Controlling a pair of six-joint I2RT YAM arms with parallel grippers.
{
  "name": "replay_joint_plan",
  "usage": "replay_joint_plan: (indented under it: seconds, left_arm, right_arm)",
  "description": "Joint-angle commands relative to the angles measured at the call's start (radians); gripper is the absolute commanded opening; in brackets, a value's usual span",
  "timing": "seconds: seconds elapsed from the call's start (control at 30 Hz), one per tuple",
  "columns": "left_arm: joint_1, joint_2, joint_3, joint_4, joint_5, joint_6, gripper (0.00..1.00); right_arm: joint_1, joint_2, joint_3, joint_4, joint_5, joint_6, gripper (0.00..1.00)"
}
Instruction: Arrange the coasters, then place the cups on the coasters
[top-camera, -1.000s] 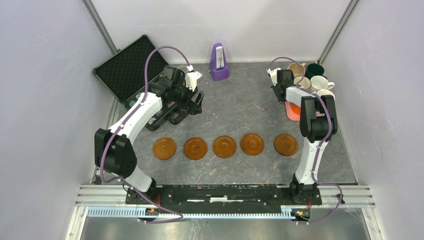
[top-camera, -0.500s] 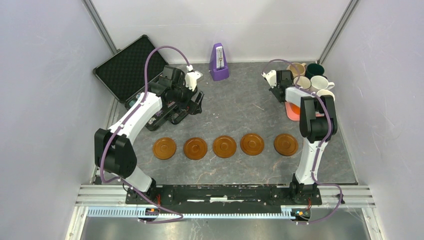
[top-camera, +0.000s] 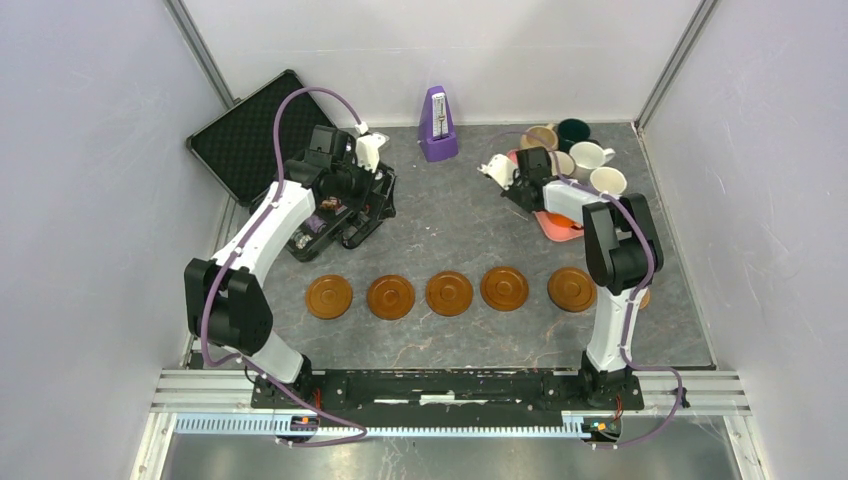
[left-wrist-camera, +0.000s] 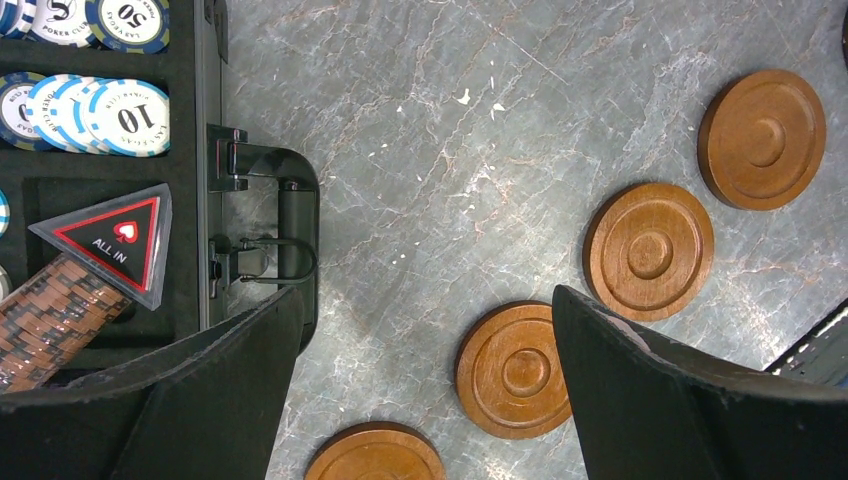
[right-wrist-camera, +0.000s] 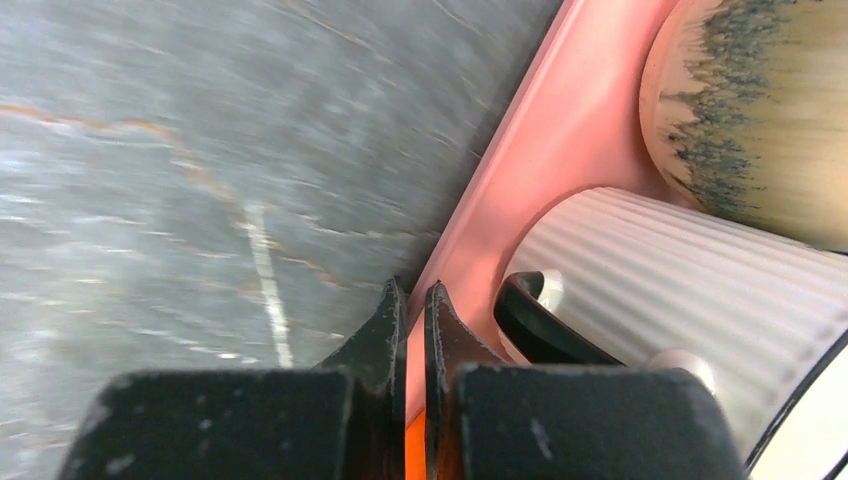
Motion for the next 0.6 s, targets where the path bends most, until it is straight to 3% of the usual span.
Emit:
replay_joint_plan:
  seconds: [0.0,0.57]
  left_arm:
    - [0.011,-0.01,0.041,0.004,0.032,-0.05,1.0]
    - [0.037,-0.011,0.035,0.011,0.051,-0.063,1.0]
  right_arm:
    - [0.127,-0.013,-0.076,-0.124,-0.359,-0.132,0.0]
    - [0.225,-0.122,-0.243,-0.286,-0.409,-0.631,0.0]
